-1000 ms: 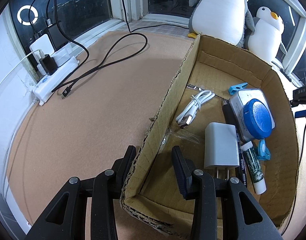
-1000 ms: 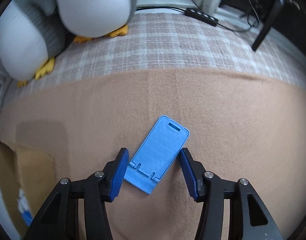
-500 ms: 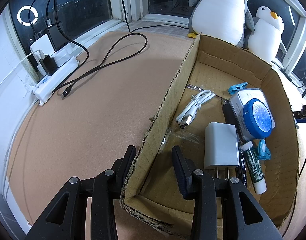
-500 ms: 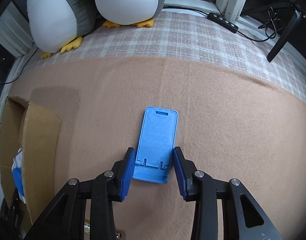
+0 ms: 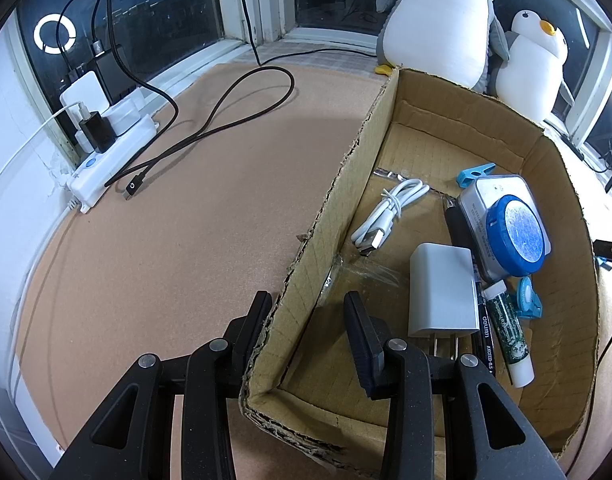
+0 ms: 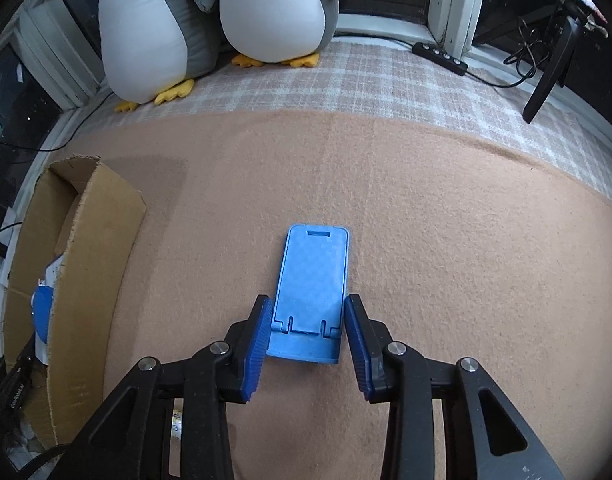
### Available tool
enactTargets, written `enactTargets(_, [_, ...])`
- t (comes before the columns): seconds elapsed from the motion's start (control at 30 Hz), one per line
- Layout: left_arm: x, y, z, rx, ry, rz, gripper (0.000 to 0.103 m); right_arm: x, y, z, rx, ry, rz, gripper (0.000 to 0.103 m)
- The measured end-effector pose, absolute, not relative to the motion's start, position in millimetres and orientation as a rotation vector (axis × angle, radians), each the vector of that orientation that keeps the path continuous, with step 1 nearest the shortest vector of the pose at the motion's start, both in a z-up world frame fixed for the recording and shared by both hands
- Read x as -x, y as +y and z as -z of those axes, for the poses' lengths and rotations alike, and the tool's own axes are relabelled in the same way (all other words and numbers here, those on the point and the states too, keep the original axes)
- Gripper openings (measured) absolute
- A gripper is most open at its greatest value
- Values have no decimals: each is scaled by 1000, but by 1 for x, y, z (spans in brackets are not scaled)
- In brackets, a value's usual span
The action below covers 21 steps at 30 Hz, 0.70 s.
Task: Organize rigid objects
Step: 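Carry the blue phone stand into the box and release it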
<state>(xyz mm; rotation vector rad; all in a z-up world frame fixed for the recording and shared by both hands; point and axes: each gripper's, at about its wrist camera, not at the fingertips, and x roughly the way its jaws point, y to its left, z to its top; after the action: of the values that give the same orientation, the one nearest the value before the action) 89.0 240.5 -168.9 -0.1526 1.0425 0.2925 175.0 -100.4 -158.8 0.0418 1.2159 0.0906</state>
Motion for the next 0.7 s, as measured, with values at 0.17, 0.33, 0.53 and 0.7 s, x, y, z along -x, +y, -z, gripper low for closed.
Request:
enactTargets(0.17, [-89, 240, 169, 152, 1042, -293, 41, -173, -82, 133, -45, 1167, -142, 33])
enactTargets(0.33, [-89, 240, 169, 152, 1042, -292, 41, -178, -44, 107, -33, 1116, -225, 33])
enactTargets(0.53, [-89, 240, 169, 155, 1041, -292, 41, -176, 2, 84, -21, 1076, -328, 33])
enactTargets(0.7, [-89, 241, 169, 160, 1040, -289, 41, -177, 40, 75, -8, 1061, -394, 33])
